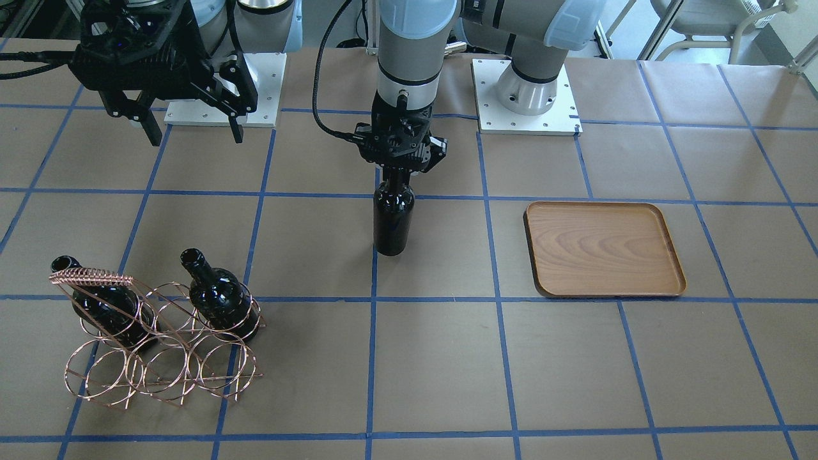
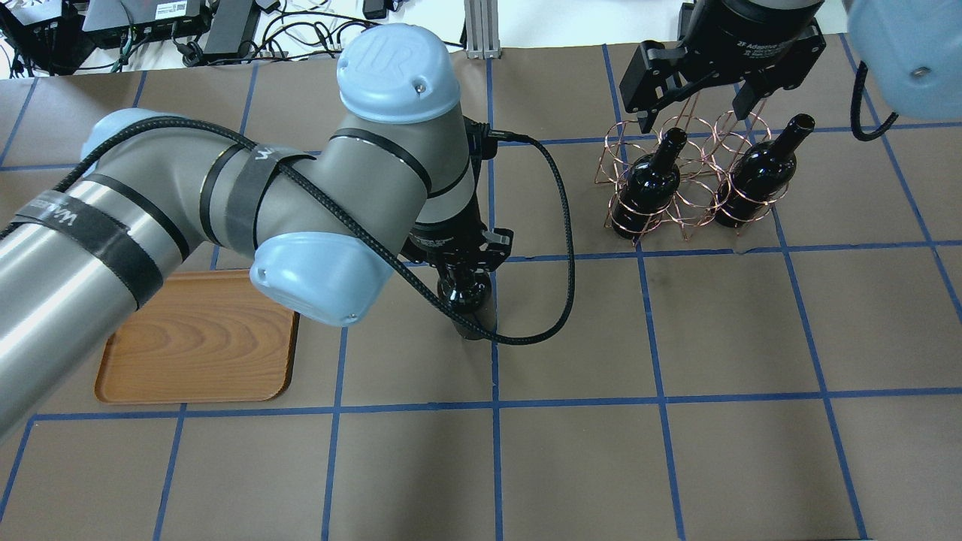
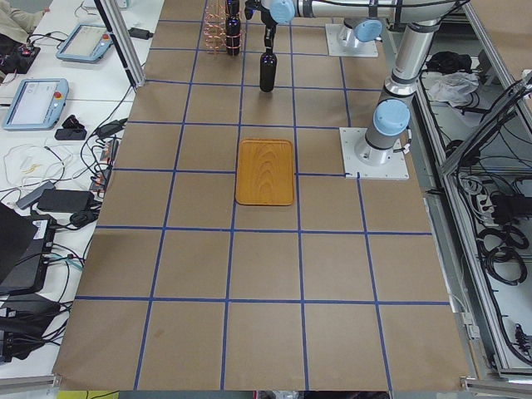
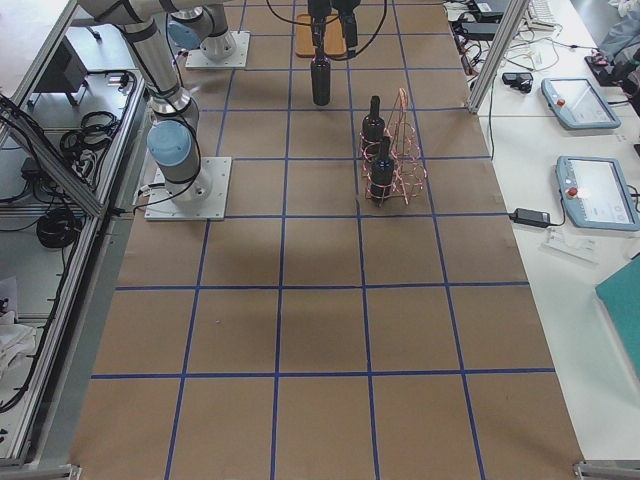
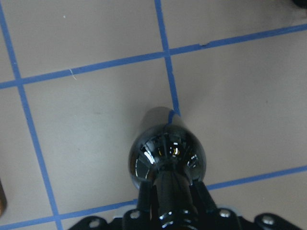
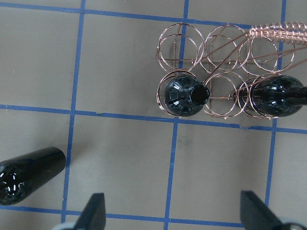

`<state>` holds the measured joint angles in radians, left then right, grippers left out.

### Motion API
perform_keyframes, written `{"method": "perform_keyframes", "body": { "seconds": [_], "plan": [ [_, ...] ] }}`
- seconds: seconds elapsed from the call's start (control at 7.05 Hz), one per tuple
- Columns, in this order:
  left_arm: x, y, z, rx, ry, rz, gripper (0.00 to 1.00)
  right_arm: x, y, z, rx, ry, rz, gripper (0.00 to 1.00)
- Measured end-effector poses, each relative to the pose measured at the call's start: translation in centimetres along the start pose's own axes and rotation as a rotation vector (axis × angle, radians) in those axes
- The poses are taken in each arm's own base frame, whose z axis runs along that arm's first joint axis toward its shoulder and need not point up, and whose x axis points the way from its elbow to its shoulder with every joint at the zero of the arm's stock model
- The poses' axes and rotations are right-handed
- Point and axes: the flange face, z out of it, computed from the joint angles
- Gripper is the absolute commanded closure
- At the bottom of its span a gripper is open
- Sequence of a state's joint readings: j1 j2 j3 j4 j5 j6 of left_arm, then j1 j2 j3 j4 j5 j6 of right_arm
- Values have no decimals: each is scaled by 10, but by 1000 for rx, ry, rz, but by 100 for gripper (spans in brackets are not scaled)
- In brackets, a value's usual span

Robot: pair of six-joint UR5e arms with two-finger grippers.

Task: Take wine from basket and place on tray
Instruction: 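Lift the bottle with the left gripper and carry it toward the tray, then lower the bottle onto the wooden tray with the left gripper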

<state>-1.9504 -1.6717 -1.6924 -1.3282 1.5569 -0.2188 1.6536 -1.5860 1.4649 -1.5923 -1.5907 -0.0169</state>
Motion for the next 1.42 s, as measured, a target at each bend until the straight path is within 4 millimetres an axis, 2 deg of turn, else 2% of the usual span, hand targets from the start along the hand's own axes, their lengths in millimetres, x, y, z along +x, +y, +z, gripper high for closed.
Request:
{"method": "perform_keyframes", "body": {
  "seconds": [0.14,0.28,0.43,0.71,0.99,1.28,1.42],
  "plan": [
    [-28,-14,-18,11,-24,-23,100,0,0,0,-2,0,0,0],
    [-63,-30,-36,23,-42,-32,100,0,1,0,-5,0,0,0],
    [-107,-42,-50,33,-69,-31,100,0,1,0,-7,1,0,0],
    [-196,-47,-64,7,-115,1,100,0,2,0,-10,2,-1,0],
    [-286,-33,-54,-47,-111,-14,100,-2,1,0,-8,-11,-2,0],
    [-352,-9,-34,-91,-85,-16,100,-3,1,1,-11,-19,-26,0],
    [-378,2,-25,-105,-66,-34,100,-2,2,1,-11,-21,-39,0]
  ]
}}
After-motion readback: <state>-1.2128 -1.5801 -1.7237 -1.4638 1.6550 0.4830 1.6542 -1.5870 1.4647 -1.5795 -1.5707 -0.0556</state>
